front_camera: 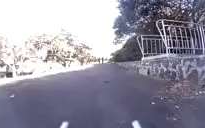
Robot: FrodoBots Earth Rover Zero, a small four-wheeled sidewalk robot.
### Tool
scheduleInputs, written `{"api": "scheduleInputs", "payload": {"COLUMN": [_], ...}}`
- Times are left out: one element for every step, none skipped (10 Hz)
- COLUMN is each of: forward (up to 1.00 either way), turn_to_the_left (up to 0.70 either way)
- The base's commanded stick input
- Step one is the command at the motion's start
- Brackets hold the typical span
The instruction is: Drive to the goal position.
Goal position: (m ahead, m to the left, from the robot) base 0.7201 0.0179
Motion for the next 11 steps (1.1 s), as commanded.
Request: {"api": "scheduleInputs", "payload": {"forward": [0.70, 0.70, 0.70, 0.70, 0.70, 0.70, 0.70, 0.70, 0.70, 0.70, 0.70], "turn_to_the_left": [-0.35, -0.35, -0.21, -0.07, 0.00, 0.00, 0.00, 0.00, 0.00, 0.00, 0.00]}}
